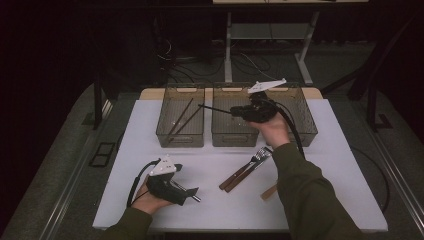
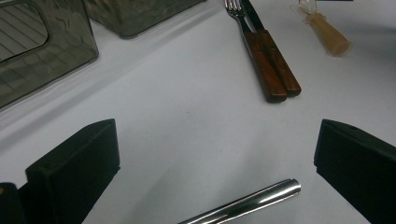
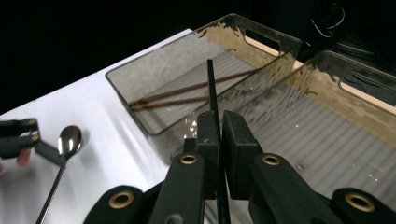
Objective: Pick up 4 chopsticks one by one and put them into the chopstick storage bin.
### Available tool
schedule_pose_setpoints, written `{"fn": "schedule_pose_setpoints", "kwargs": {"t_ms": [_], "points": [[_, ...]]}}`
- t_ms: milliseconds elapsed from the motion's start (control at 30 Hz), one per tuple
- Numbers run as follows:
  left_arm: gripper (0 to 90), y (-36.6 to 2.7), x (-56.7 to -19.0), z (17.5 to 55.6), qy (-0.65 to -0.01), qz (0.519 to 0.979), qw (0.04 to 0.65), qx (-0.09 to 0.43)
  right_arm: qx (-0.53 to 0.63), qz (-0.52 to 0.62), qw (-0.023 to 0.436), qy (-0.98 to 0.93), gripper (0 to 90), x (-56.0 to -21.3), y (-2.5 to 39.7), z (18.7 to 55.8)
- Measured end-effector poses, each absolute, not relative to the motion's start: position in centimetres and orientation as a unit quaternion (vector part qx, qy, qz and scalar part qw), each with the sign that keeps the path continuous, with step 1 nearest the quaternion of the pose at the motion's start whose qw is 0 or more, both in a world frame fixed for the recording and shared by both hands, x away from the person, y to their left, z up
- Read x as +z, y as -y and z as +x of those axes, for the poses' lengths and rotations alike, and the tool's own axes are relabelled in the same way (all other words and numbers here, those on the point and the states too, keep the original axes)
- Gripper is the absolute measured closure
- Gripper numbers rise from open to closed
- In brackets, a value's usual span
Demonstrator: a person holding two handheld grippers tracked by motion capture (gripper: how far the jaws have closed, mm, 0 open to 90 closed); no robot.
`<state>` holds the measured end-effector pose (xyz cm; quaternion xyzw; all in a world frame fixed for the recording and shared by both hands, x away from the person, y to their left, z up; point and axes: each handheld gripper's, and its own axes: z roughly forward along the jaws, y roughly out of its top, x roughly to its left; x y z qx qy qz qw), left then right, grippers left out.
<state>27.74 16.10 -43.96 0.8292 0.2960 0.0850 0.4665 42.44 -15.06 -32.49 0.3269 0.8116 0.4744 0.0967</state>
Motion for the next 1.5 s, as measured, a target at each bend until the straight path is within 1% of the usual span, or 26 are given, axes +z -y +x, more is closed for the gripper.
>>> {"fn": "schedule_pose_setpoints", "kwargs": {"t_ms": [333,700,1000,1067,1333,1400,1467,1500], "points": [[0.0,-16.1,-44.0,27.8,-0.29,0.833,0.463,0.085,0.456,0.34,0.107,-0.815,85.5,-33.2,10.2,45.3],[0.0,-16.0,-44.0,27.7,-0.288,0.833,0.464,0.084,0.438,0.348,0.108,-0.822,85.4,-34.6,4.9,48.2],[0.0,-15.8,-44.2,27.7,-0.287,0.834,0.463,0.082,0.417,0.365,0.107,-0.825,85.5,-36.1,1.5,50.0],[0.0,-15.8,-44.2,27.7,-0.287,0.834,0.464,0.082,0.405,0.366,0.117,-0.83,85.5,-36.4,0.8,50.4],[0.0,-15.8,-44.1,27.7,-0.284,0.835,0.466,0.078,0.395,0.371,0.119,-0.832,85.4,-37.3,-1.3,51.4],[0.0,-15.8,-44.1,27.7,-0.283,0.836,0.465,0.077,0.396,0.371,0.111,-0.833,84.3,-37.5,-1.7,51.5],[0.0,-15.8,-44.1,27.7,-0.282,0.836,0.465,0.078,0.395,0.373,0.113,-0.832,70.3,-37.6,-1.8,51.6],[0.0,-15.8,-44.1,27.7,-0.283,0.835,0.466,0.078,0.395,0.371,0.117,-0.832,66.4,-37.5,-1.8,51.5]]}}
